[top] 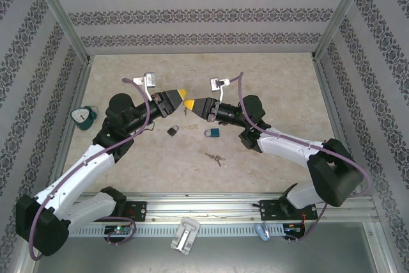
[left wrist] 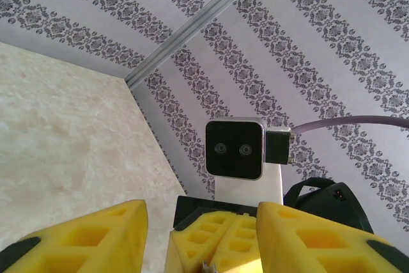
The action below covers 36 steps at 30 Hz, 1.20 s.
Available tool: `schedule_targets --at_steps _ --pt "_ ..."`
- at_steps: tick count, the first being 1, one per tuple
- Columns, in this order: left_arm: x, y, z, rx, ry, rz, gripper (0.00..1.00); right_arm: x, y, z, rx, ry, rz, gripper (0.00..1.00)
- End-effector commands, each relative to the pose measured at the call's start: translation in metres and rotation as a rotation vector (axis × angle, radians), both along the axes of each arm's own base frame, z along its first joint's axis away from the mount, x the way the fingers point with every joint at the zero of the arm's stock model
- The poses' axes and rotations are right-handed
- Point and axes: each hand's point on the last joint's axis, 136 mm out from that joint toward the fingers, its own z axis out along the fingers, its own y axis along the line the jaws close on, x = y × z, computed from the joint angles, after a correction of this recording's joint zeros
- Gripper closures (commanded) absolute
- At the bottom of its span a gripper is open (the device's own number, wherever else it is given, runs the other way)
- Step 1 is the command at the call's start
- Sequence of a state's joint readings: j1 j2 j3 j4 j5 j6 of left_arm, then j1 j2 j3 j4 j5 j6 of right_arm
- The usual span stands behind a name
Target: Unlock with the key
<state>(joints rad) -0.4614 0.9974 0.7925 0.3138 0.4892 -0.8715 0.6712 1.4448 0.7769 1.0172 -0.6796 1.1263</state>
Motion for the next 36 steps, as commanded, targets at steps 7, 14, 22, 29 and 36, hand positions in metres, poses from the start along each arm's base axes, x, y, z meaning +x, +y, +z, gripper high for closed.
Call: schedule_targets --at_steps 7,14,22,29,36 --pt "-0.005 -0.003 0.002 0.012 -0.007 -0.018 1.00 -0.001 -0.006 0.005 0.004 -0.043 -0.003 1.00" --pt "0.002 0.015 -0.010 0.117 0.028 0.096 0.28 0.005 -0.019 -0.007 -0.035 -0.022 -0.038 1.00" --pt "0.013 0.036 -0.072 0.384 0.259 0.189 0.19 0.019 -0.056 -0.046 -0.122 0.066 -0.157 1.00" --pt "0.026 0.053 -0.153 0.614 0.537 0.211 0.16 0.014 -0.080 -0.078 -0.234 0.106 -0.231 1.00" --pt "0.042 0.046 -0.211 0.798 0.697 0.126 0.18 0.002 -0.101 -0.092 -0.313 0.108 -0.289 1.00"
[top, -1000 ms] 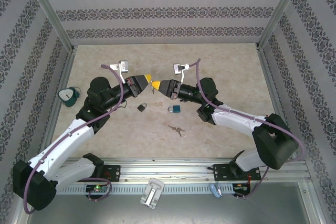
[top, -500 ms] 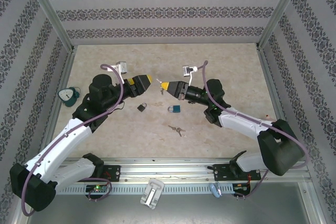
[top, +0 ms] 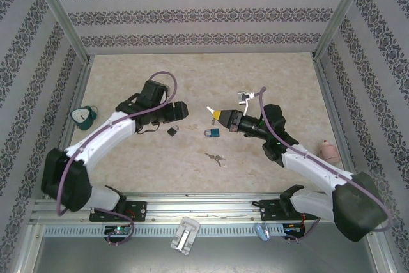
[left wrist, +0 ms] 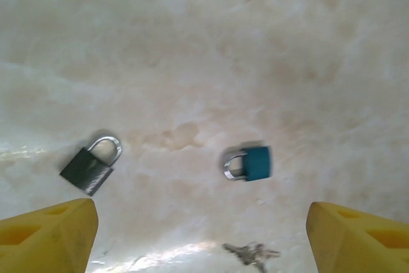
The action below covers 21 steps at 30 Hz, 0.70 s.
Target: Unlock with the key
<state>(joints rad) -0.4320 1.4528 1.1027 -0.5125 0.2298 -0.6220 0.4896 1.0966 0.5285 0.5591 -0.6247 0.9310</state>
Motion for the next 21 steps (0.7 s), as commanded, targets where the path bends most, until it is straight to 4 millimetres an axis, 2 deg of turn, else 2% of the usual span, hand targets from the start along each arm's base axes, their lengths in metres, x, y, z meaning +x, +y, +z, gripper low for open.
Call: schedule_targets --at_steps 1,9,16,21 --pt "0.000 0.007 -0.017 0.107 0.079 -0.055 0.19 -0.002 -0.012 -0.014 -0.059 -0.007 -0.041 1.00" --pt "0.020 0.008 -0.070 0.269 0.234 -0.136 0.17 -0.007 -0.020 -0.023 -0.064 0.009 -0.062 1.00" --pt "0.032 0.017 -0.096 0.385 0.285 -0.153 0.15 -0.007 -0.021 -0.026 -0.062 0.016 -0.068 1.00" --pt "0.025 0.014 -0.113 0.373 0.340 -0.171 0.18 -0.007 -0.021 -0.027 -0.061 0.017 -0.071 1.00"
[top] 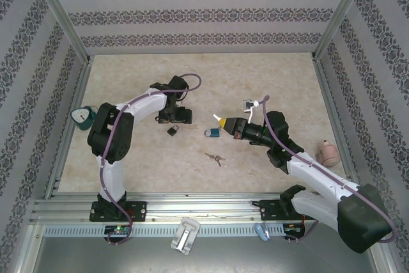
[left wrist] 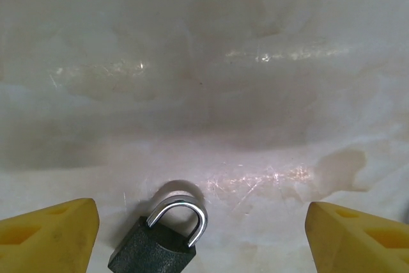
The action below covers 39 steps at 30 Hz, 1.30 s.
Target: Unlock with the key
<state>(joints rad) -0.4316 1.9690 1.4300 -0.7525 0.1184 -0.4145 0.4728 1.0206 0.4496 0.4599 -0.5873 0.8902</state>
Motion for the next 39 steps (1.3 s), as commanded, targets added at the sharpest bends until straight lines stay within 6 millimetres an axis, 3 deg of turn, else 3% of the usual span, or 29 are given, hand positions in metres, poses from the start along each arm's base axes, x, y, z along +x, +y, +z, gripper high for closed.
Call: schedule_targets --at_steps 1,10,18,25,32,39 --pt "-0.012 0.007 -0.006 0.027 0.058 -0.022 0.19 0.002 -0.004 0.005 0.007 -0.033 -0.023 1.00" --pt "-0.035 0.009 -0.019 0.001 0.099 -0.014 0.22 0.005 -0.002 0.005 0.013 -0.033 -0.020 1.00" --pt "-0.045 -0.004 -0.017 -0.022 0.115 -0.038 0.36 0.005 -0.003 0.003 0.010 -0.030 -0.024 1.00" --pt "-0.046 0.003 -0.021 0.067 0.109 -0.029 0.44 0.005 -0.003 -0.001 0.011 -0.020 -0.027 1.00" --pt "-0.043 0.005 -0.030 0.126 0.115 0.011 0.43 0.004 -0.004 -0.002 0.010 -0.022 -0.033 1.00" --pt "-0.045 0.000 -0.040 0.152 0.133 0.033 0.62 0.005 -0.007 -0.004 0.009 -0.021 -0.040 1.00"
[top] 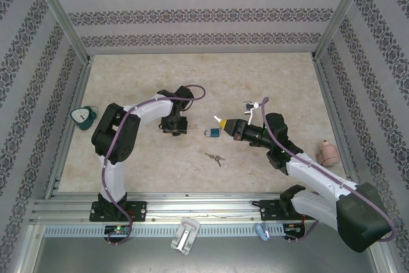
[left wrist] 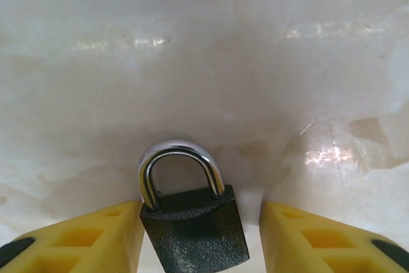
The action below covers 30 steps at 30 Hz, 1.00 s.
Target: Unlock with the key
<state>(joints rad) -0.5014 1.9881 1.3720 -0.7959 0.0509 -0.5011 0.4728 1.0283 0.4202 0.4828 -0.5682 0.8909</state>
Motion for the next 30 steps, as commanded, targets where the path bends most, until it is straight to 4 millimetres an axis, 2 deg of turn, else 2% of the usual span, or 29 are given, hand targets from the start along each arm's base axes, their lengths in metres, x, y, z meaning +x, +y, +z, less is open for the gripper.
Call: schedule_targets --at_steps 1,3,9,14,21,26,30 --pt "-0.011 0.000 -0.016 0.053 0.052 0.010 0.63 0.004 -0.005 0.008 0.018 -0.034 -0.023 1.00" --pt "-0.012 0.001 -0.018 0.058 0.054 0.013 0.65 0.004 -0.005 0.007 0.018 -0.034 -0.025 1.00" --pt "-0.016 0.000 -0.022 0.055 0.070 0.010 0.80 0.005 -0.006 0.003 0.014 -0.026 -0.032 1.00" --pt "-0.013 0.005 -0.011 0.071 0.034 0.038 0.81 0.006 -0.007 -0.002 0.002 -0.020 -0.043 1.00" --pt "-0.004 0.009 0.024 -0.019 -0.092 0.164 0.82 0.006 -0.004 -0.007 -0.024 -0.030 -0.049 1.00" --pt "-0.001 0.012 0.059 -0.123 -0.193 0.262 0.86 0.008 0.001 -0.010 -0.039 -0.031 -0.056 1.00" --pt "-0.001 0.015 0.089 -0.222 -0.262 0.342 0.85 0.010 0.007 -0.010 -0.067 -0.046 -0.061 1.00"
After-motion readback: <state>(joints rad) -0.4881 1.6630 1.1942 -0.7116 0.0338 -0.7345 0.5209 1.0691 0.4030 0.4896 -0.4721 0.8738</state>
